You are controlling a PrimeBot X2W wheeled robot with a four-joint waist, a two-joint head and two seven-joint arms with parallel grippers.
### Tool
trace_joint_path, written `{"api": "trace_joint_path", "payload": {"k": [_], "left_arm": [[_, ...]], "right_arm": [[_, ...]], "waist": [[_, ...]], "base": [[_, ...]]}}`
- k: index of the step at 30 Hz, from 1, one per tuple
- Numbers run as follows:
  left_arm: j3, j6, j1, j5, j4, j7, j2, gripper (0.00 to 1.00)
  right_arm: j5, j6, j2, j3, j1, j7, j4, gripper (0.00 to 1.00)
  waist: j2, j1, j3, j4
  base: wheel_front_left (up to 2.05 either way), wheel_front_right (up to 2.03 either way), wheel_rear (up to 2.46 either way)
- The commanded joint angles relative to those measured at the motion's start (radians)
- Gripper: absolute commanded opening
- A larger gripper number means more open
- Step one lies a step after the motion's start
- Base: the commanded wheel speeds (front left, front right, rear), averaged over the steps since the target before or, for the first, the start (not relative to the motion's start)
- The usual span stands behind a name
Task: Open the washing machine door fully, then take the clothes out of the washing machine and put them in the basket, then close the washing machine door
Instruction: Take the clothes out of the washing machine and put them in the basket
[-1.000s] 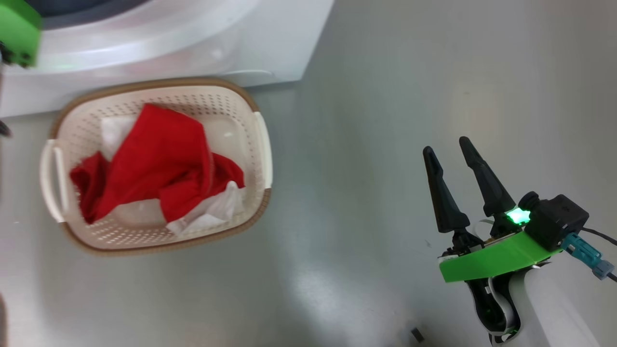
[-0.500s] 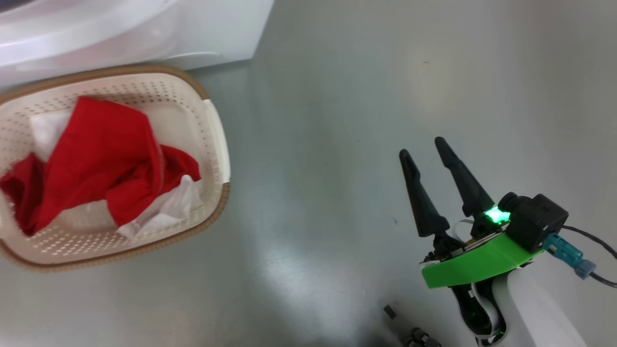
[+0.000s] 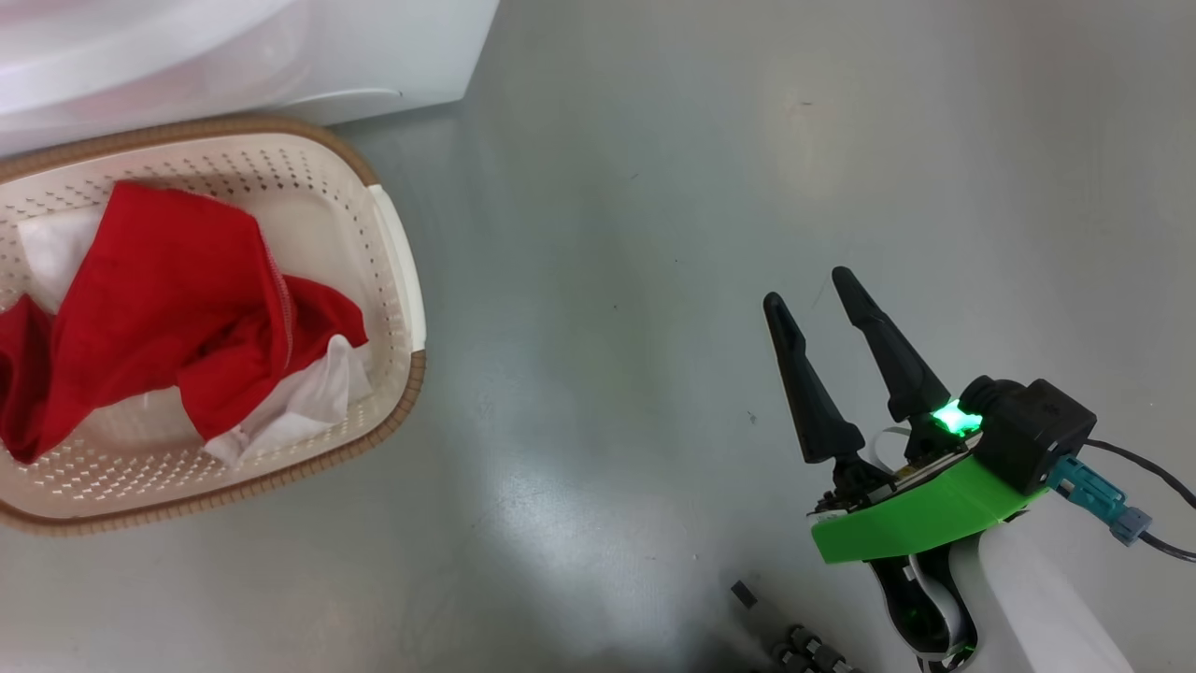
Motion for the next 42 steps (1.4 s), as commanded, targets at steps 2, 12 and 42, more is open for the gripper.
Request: {"api": "trace_joint_path", "payload": {"k": [2,12,42], "left_arm": [[0.000,0.013,0.008,-0.018,-0.015,0.003,0.040,0.20],[0.006,0.023,0.028,-0.063,-0.015,-0.069,0.017,0.00],[0.357,-0.056,0.485,-0.431,-0.690,-0.246,-0.209,0.00]], "right_arm": [[0.014,0.008,-0.003,0.016,0.018,-0.006,-0.025,1.00],[0.008,0.008,-0.003,0.001,0.024,-0.006,-0.025,1.00],[-0.058,0.008,-0.003,-0.089,0.053,-0.006,-0.019,1.00]], "waist": [[0.0000,0.0000,-0.002,0.002],[0.0000,0.0000,-0.015,0.015],[0.0000,0.0000,-0.105,0.150]], "base": [[0.00,0.00,0.00],[0.00,0.00,0.00],[0.00,0.00,0.00]]}}
